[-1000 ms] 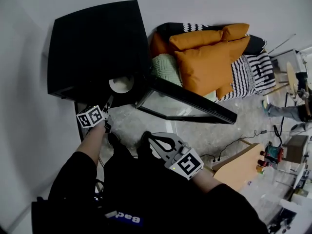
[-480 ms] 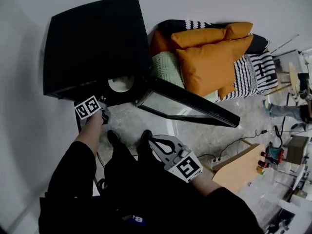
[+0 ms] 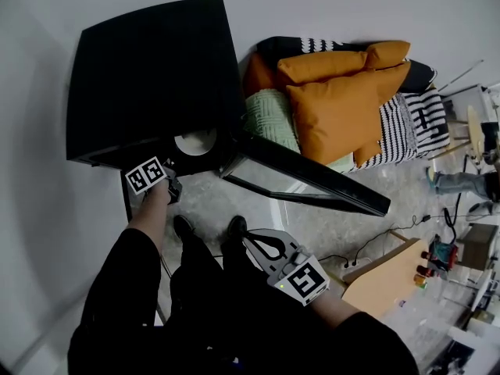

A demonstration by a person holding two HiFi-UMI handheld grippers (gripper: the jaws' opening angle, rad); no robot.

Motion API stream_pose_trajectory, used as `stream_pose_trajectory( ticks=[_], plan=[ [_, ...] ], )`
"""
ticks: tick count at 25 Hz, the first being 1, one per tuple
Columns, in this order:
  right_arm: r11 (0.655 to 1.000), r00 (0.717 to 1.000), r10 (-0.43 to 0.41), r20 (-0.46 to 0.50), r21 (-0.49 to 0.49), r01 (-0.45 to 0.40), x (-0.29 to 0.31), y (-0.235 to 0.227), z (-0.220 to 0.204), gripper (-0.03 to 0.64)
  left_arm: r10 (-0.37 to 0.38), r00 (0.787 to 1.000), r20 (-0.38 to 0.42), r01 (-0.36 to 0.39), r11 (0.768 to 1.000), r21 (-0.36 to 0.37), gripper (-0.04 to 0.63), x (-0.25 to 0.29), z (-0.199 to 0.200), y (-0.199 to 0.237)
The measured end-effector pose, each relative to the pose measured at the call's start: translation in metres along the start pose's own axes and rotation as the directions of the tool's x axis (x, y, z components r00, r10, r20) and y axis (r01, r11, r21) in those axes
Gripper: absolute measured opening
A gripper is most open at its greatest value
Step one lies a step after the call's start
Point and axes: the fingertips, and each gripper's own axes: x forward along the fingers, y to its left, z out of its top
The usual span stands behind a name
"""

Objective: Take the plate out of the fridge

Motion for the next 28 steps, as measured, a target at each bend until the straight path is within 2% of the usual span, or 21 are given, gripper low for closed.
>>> stream_pose_trajectory(
  ticks=[6, 11, 17, 28],
  plan=[
    [1.000, 0.999, -0.005, -0.034, 0.018, 0.005, -0.007, 0.000, -0.014, 0.009, 0.036, 0.999, 0.008, -0.036, 0.999, -0.023, 0.100, 0.013, -0.002, 0.013],
    [0.999, 0.996, -0.045, -0.075, 0.014, 0.047, -0.013, -0.007, -0.027, 0.009, 0.070, 0.998, 0.001, -0.070, 0.998, -0.009, 0.100, 0.022, -0.004, 0.017],
    [0.995, 0.990, -0.095, -0.100, 0.017, 0.097, -0.022, -0.018, -0.033, 0.009, 0.149, 0.989, -0.004, -0.149, 0.989, 0.016, 0.100, 0.031, 0.001, 0.025],
    [0.997, 0.991, -0.069, -0.112, 0.030, 0.072, -0.017, -0.018, -0.040, 0.008, 0.145, 0.988, -0.051, -0.144, 0.989, 0.016, 0.100, 0.040, -0.010, 0.013]
  ],
)
